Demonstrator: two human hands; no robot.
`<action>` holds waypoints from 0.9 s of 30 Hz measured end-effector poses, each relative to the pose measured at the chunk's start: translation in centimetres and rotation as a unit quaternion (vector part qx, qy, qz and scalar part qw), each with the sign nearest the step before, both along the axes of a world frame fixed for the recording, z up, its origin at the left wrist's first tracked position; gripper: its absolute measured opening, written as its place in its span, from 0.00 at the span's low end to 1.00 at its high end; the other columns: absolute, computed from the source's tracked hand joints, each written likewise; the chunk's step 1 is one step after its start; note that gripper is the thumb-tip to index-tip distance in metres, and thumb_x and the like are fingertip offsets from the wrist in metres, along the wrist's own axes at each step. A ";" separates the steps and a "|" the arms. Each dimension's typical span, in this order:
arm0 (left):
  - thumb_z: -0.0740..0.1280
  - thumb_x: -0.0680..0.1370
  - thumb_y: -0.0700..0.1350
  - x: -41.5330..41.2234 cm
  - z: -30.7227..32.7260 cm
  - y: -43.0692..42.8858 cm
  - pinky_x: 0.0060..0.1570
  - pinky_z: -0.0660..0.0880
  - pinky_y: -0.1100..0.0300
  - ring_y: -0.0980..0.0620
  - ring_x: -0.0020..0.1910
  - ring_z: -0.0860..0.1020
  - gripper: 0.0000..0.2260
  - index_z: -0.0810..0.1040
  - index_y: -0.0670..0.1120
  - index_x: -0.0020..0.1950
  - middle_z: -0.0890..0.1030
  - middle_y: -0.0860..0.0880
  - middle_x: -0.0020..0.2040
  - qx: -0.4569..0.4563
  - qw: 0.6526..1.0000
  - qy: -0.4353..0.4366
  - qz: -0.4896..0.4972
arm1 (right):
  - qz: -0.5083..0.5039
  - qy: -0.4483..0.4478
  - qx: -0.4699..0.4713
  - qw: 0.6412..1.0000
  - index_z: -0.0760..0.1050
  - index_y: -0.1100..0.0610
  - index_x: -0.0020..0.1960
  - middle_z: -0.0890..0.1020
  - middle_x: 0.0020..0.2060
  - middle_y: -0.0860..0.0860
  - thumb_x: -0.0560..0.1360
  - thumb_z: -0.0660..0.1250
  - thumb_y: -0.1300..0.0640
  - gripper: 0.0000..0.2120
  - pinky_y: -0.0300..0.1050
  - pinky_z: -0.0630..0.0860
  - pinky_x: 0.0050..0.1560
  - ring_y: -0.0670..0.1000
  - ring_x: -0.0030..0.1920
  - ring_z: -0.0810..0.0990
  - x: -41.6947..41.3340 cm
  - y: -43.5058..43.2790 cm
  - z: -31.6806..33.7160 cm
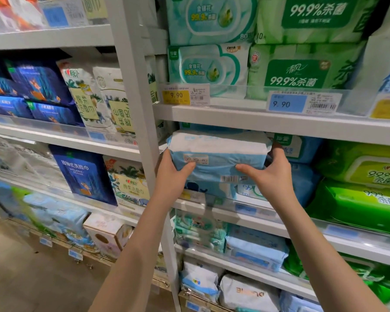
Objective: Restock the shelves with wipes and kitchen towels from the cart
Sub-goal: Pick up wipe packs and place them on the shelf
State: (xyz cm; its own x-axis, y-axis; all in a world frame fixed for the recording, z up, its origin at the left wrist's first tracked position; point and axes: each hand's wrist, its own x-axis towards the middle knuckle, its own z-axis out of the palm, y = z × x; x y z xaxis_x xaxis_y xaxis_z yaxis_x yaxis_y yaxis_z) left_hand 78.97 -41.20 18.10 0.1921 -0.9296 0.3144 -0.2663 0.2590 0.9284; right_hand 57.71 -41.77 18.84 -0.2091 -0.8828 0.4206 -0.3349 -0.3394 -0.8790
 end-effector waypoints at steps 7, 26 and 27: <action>0.64 0.80 0.47 -0.8 1.4 -2.5 0.37 0.68 0.64 0.53 0.41 0.74 0.11 0.71 0.42 0.57 0.74 0.51 0.44 0.059 0.986 -0.101 0.123 | -0.020 0.085 0.075 0.993 0.68 0.59 0.51 0.73 0.30 0.54 0.69 0.75 0.46 0.23 0.43 0.71 0.29 0.51 0.28 0.72 1.9 -2.9 -0.2; 0.60 0.81 0.52 -3.7 -0.9 -1.3 0.66 0.65 0.49 0.39 0.71 0.61 0.31 0.50 0.39 0.77 0.55 0.37 0.74 0.082 0.947 -0.276 0.145 | -0.091 0.225 0.091 0.966 0.71 0.61 0.57 0.80 0.43 0.56 0.72 0.72 0.44 0.24 0.49 0.76 0.41 0.59 0.45 0.78 3.7 -2.4 -1.1; 0.60 0.81 0.52 -3.6 -1.0 -1.5 0.67 0.64 0.49 0.38 0.72 0.60 0.32 0.49 0.40 0.78 0.50 0.38 0.76 0.083 0.952 -0.263 0.131 | -0.091 0.226 0.092 0.965 0.72 0.61 0.55 0.80 0.43 0.57 0.72 0.71 0.44 0.23 0.48 0.73 0.40 0.59 0.45 0.78 3.8 -2.3 -1.2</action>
State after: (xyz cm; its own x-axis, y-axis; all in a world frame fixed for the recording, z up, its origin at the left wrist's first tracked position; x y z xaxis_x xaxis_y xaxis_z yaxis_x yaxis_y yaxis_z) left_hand 75.36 -42.72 17.14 0.2809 -0.9164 0.2852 -0.7417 -0.0188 0.6704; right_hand 61.49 -44.10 17.68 -0.1993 -0.9175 0.3442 -0.7379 -0.0907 -0.6688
